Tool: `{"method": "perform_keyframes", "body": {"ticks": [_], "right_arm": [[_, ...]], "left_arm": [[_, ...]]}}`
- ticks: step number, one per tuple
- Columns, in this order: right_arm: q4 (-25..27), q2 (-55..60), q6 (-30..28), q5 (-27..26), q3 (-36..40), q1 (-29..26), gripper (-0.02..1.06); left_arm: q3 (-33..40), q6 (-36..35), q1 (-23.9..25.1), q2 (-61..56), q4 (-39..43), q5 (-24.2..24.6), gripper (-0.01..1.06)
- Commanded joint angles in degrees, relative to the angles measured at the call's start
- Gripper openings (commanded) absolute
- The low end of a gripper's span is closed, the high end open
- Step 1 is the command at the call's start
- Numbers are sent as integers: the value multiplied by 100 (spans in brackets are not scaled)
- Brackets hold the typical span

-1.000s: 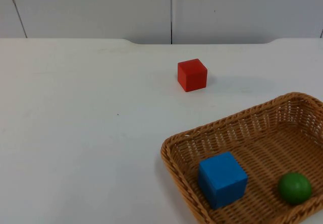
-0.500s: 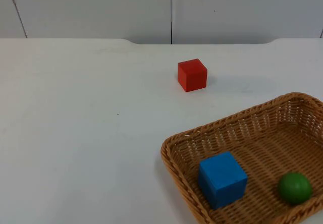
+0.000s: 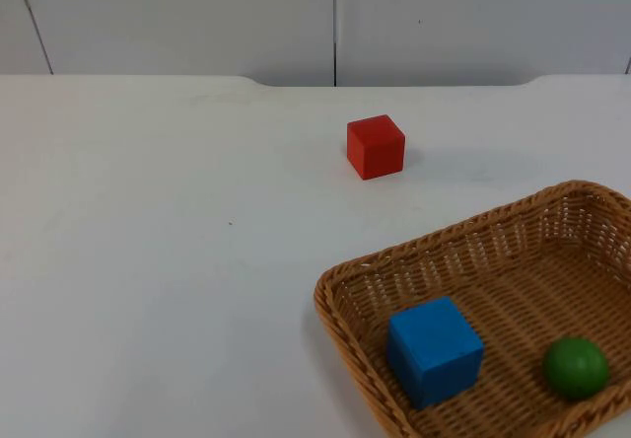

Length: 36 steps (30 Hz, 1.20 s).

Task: Place all geometric objects except the red cube into the basket.

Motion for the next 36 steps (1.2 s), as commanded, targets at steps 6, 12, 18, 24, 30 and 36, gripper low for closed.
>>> {"method": "perform_keyframes", "body": {"ticks": [6,12,18,24,30,36], "right_arm": [[-42,-14,18,-70,35,16,105],[-42,-14,19,-70,35,-22,105],[-12,-14,19,-81,35,-850,105],[2,-14,19,-81,35,-1849,105],[2,-14,19,-81,35,-2383,105],[2,-14,19,-81,35,-2430,105]], "left_arm": [[23,-33,10,-22,9,-68,105],[23,-48,10,-22,-13,-68,105],[23,-65,10,-22,-3,-83,105],[23,-65,10,-22,9,-83,105],[23,-65,10,-22,9,-83,105],[23,-65,10,-22,9,-83,105]]}}
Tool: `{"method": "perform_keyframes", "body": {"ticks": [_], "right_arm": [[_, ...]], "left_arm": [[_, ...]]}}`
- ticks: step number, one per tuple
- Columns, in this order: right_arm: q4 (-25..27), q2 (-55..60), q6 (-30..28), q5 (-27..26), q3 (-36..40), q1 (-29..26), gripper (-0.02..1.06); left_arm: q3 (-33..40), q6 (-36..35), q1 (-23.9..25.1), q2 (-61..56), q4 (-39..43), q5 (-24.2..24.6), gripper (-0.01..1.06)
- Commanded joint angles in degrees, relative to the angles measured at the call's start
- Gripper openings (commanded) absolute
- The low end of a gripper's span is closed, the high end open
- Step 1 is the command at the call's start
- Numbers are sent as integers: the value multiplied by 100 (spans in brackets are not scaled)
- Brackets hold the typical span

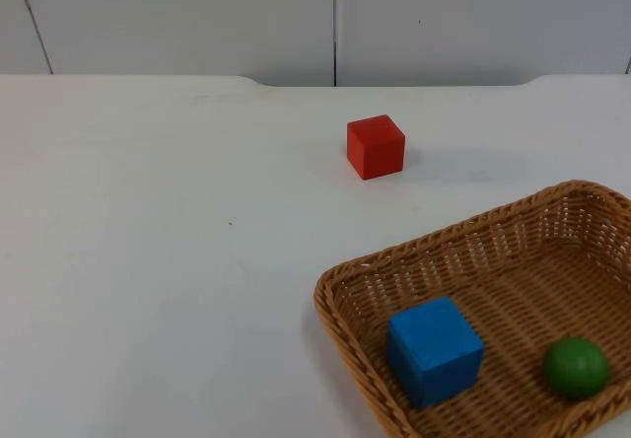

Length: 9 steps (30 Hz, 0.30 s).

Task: Place all geometric objects except the red cube into the basket.

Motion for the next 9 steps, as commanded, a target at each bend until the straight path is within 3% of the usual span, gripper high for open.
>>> {"method": "perform_keyframes", "body": {"ticks": [1,9], "right_arm": [[7,-14,10,-56,35,-40,105],[19,-14,10,-56,35,-38,105]], "left_arm": [[23,-43,10,-22,9,-74,105],[23,-43,418,-22,27,-74,105]]}}
